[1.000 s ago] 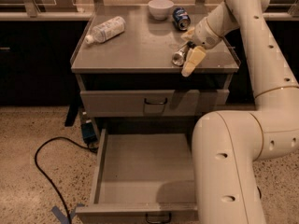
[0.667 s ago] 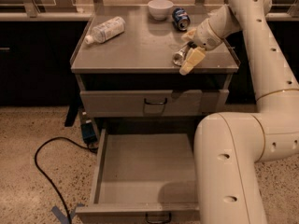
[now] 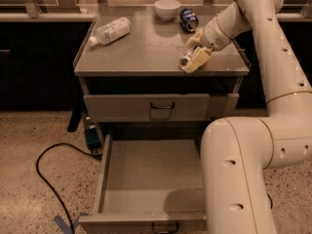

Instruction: Place redbull can into middle drawer

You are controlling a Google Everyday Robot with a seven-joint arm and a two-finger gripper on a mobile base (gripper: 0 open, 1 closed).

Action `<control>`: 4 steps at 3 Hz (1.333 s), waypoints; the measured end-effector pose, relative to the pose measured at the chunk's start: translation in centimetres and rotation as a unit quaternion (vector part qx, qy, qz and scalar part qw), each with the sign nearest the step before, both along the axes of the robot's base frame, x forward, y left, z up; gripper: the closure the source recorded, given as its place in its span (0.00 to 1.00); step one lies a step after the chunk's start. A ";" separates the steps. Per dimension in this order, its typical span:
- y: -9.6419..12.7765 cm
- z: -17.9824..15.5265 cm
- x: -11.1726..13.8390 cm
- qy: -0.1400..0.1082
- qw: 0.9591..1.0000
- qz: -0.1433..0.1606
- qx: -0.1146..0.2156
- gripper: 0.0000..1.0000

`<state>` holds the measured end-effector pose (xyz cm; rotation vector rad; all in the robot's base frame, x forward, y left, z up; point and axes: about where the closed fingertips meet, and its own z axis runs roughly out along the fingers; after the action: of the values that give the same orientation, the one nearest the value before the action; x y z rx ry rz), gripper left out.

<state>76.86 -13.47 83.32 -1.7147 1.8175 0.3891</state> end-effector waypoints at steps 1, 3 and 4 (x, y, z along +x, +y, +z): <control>0.0 0.5 0.0 0.000 1.000 0.000 0.000 0.87; 2.0 3.0 3.3 -0.095 0.995 0.006 0.034 1.00; 4.4 0.5 5.2 -0.111 0.993 0.011 0.043 1.00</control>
Offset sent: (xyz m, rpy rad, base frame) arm -0.0213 0.0266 0.0105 0.0406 -0.1525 -0.0007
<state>82.02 -9.03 83.81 -1.6499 1.6008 0.2691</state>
